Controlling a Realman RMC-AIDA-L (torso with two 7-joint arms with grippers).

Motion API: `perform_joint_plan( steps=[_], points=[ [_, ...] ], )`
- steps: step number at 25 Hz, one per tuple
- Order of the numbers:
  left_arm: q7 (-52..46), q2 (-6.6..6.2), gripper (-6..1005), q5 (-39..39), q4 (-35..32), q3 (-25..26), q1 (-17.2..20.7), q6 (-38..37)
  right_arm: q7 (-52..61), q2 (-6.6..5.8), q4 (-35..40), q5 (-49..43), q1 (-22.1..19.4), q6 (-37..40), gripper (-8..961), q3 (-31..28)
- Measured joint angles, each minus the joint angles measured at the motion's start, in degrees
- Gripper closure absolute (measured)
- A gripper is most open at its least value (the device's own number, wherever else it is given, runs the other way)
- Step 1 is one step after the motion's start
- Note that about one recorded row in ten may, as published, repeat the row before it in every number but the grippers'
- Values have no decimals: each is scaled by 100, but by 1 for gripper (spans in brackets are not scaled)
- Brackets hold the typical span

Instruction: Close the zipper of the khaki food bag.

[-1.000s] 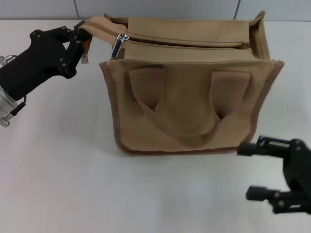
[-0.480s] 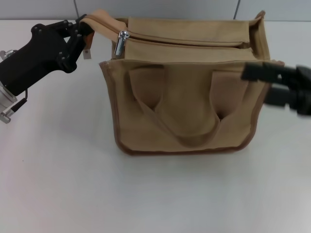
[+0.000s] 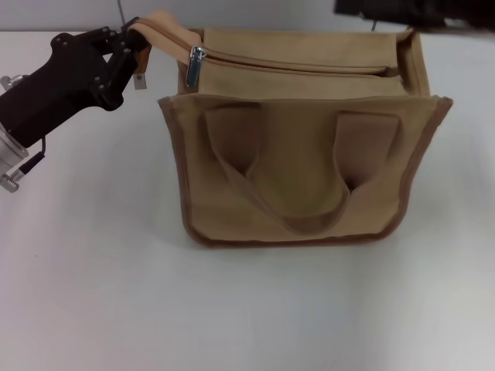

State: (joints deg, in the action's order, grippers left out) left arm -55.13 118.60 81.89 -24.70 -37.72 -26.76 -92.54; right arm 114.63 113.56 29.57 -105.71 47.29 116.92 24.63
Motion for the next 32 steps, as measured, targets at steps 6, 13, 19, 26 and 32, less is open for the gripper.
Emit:
perform_joint_plan(
  steps=[6,13,19,26,32],
  points=[
    [-59,-3,978,-22,-35,18,-30,15,467,7,219,-17,379,-820,188,632],
    [-60,2,978,-194,-21,26,-40,27,1100,29,364,-35,735,-1687,188,1698],
    [-65,-2,978,-214,-22,-11,-40,35,1452,43,388,-45,925,-2084,188,2275],
    [-89,3,978,-217,1,-22,-80,36,1570,102,427,-46,1009,-2435,188,2588],
    [-136,16,978,-217,6,-31,-84,36,1585,164,413,-46,1034,-2661,188,2784]
  ],
)
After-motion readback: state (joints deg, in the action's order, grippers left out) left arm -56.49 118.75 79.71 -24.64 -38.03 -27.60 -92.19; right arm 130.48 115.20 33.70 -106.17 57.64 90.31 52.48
